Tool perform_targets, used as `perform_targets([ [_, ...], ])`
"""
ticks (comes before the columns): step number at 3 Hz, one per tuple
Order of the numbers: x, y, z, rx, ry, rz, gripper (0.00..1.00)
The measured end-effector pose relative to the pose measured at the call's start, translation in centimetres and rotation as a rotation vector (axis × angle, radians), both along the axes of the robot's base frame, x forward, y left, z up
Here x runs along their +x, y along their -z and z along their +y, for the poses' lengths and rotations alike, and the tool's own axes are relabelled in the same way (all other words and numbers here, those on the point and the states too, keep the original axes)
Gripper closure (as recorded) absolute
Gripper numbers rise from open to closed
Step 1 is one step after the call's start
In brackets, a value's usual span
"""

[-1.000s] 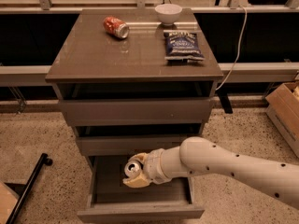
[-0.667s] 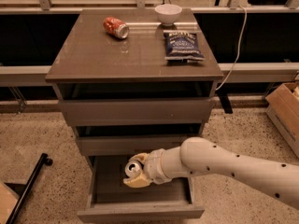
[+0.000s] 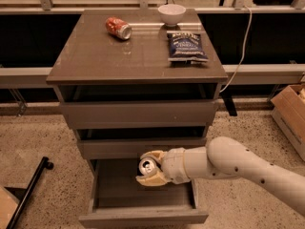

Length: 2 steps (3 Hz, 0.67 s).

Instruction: Pick pepsi can from bottom drawer and place on counter

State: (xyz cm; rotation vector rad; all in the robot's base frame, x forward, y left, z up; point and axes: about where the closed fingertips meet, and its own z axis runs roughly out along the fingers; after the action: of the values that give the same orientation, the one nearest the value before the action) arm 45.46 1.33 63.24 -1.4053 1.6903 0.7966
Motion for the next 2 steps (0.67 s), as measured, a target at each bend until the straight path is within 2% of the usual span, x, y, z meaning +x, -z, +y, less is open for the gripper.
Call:
perform_targets([
  [1,1.0,-4.4,-1.4,0.021,-0.018,-0.033,1.0],
  [2,4.4,-12.8,-1.9,-0.048,0.004,-0.118,1.0],
])
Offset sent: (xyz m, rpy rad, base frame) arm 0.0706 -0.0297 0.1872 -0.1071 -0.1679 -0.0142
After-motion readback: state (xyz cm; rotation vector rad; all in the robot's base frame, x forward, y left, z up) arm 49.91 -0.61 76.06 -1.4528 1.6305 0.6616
